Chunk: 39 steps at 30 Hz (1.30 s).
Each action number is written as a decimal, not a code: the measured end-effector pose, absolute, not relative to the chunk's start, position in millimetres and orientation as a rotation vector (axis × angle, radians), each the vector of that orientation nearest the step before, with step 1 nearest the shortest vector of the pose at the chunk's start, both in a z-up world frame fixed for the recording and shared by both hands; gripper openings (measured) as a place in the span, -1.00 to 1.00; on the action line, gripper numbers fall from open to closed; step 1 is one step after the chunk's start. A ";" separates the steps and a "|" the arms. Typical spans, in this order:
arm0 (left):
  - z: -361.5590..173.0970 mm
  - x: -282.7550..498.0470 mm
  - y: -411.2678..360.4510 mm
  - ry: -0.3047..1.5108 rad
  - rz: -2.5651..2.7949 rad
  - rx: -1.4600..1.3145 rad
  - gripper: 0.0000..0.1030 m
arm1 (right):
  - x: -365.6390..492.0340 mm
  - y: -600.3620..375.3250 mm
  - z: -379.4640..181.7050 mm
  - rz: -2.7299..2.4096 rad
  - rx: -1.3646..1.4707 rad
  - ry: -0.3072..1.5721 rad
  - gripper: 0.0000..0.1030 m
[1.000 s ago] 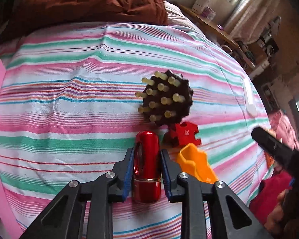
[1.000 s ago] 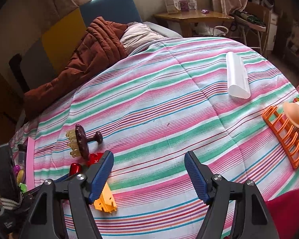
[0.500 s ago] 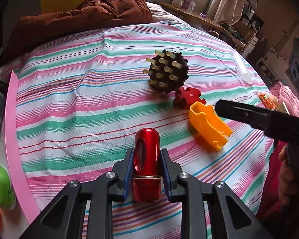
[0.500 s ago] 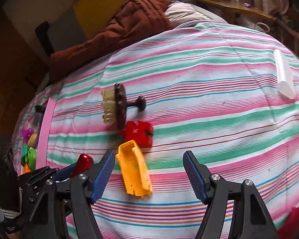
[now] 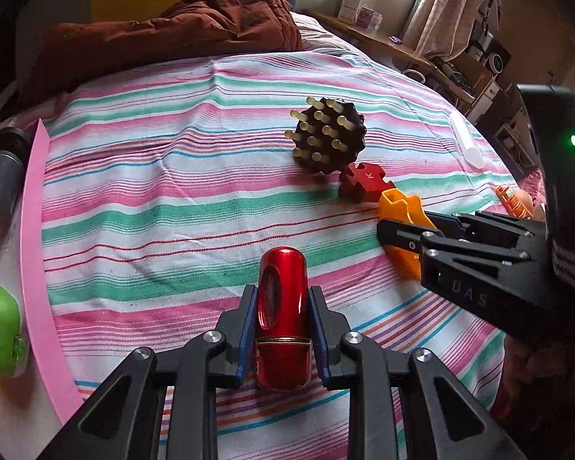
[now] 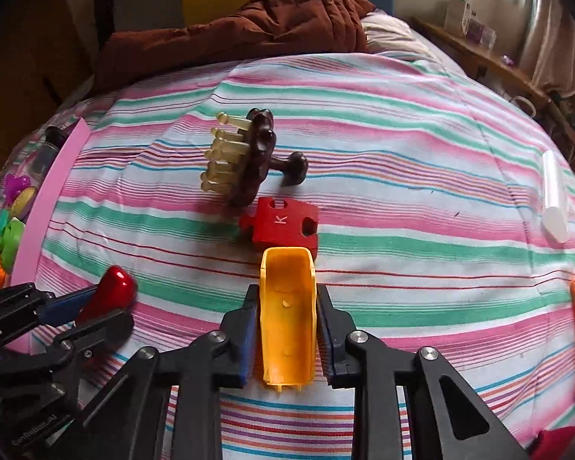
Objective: Organize rigid objects
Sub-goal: 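Grasp the yellow scoop with the right gripper while the left gripper lifts the red cylinder, then carry the red cylinder over the white tray with the left gripper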
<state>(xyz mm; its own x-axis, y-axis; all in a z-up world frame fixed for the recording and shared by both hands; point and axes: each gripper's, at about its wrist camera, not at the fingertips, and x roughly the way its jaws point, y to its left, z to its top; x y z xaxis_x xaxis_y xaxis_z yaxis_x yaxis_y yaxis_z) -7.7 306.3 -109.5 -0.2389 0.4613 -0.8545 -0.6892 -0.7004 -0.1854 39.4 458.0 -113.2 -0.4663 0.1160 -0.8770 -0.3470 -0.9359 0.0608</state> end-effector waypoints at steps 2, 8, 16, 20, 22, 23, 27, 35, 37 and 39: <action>-109.5 -4.1 307.8 0.313 2.012 -1.257 -0.51 | 38.8 458.5 -114.4 2.462 -1.458 0.322 -0.47; -106.2 7.1 303.0 0.373 2.053 -1.229 -0.51 | 39.8 458.5 -116.0 2.479 -1.471 0.271 -0.47; -85.7 16.2 289.7 0.344 2.069 -1.192 -0.51 | 34.7 442.2 -118.4 2.482 -1.451 0.087 -0.48; -62.2 19.3 279.6 0.325 2.094 -1.130 -0.51 | 35.2 439.3 -119.2 2.488 -1.437 0.043 -0.48; -49.1 19.1 272.1 0.316 2.125 -1.102 -0.51 | 35.9 437.5 -120.0 2.490 -1.428 0.018 -0.48; -43.1 18.7 267.8 0.309 2.141 -1.090 -0.51 | 36.1 436.9 -120.3 2.491 -1.423 0.007 -0.48; -22.6 16.6 248.0 0.300 2.220 -1.041 -0.51 | 38.1 435.0 -120.6 2.498 -1.404 -0.012 -0.48; -9.3 10.9 207.6 0.295 2.334 -1.011 -0.51 | 39.9 431.2 -121.9 2.503 -1.377 -0.026 -0.48; -8.2 9.9 198.5 0.287 2.358 -1.011 -0.51 | 39.9 430.5 -122.5 2.504 -1.371 -0.031 -0.48; -7.4 8.8 191.5 0.280 2.372 -1.012 -0.51 | 40.2 430.0 -122.6 2.505 -1.364 -0.030 -0.48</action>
<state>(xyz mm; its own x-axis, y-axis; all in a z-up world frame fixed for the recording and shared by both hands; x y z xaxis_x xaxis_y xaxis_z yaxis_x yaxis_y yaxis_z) 8.8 191.5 -7.4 -0.5714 0.3979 -0.7177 -0.5541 -0.8322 -0.0202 40.2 430.0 -122.6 -0.5108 0.2601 -0.8194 -0.2401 -0.9584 -0.1545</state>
